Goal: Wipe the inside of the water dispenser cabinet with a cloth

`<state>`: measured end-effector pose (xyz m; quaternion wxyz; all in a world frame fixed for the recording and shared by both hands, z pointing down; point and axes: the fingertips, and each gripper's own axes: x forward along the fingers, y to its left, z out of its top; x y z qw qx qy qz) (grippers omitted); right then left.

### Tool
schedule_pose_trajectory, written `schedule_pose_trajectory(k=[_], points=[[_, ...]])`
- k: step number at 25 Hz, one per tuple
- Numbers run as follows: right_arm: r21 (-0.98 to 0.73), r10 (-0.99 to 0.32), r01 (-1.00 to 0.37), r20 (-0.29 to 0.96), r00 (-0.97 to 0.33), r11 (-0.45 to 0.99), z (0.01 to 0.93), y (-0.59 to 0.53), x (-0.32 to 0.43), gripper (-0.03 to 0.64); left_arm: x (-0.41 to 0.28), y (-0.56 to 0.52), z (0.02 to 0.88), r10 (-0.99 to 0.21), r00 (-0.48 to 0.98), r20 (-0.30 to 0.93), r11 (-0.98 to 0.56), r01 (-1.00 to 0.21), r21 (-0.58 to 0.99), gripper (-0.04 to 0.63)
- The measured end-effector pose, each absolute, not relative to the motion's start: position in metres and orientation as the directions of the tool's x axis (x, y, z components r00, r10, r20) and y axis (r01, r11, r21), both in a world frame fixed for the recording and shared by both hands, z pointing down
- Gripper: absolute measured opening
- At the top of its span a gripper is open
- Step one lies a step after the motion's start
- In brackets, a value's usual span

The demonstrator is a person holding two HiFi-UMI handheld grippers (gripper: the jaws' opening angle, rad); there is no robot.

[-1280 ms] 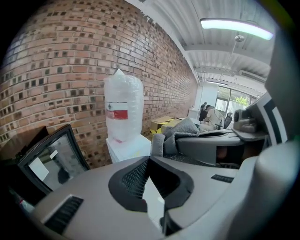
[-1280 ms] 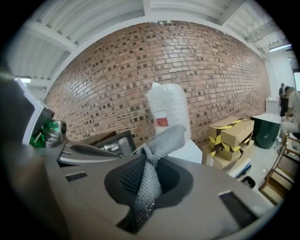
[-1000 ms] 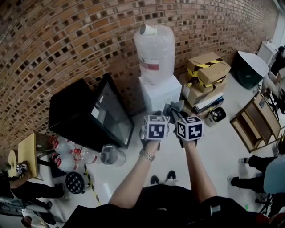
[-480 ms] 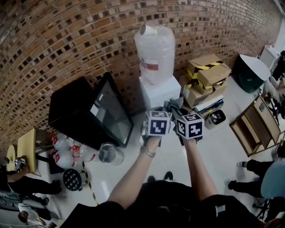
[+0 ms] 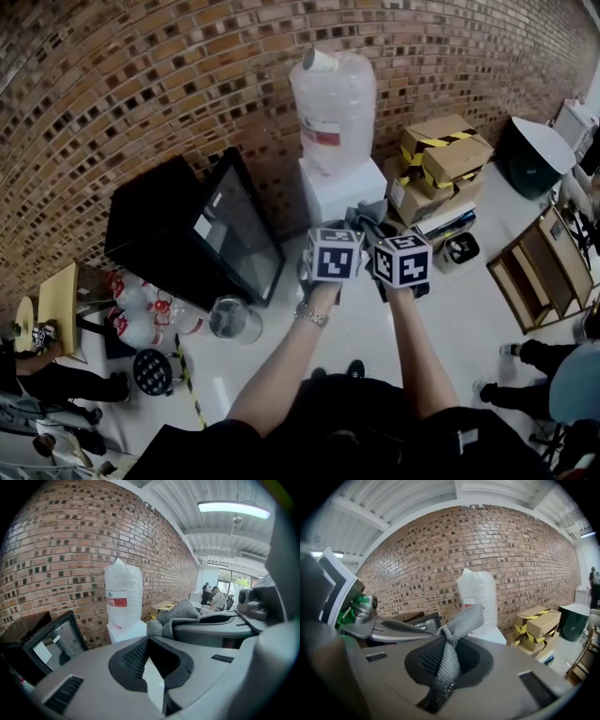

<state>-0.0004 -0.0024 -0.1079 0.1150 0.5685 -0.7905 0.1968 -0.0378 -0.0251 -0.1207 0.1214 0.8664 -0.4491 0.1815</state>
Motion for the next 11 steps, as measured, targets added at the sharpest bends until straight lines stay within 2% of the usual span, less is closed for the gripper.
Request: schedule_pose_trajectory(k=[11], points=[[-0.187,-0.852,-0.939,0.398,-0.34,0.288,-0.1069,-0.0071,-0.0043,0.028,-0.0461,-0.0316,-0.1217,-0.746,0.521,0.415,-0.554,-0.831,0.046,0.002]])
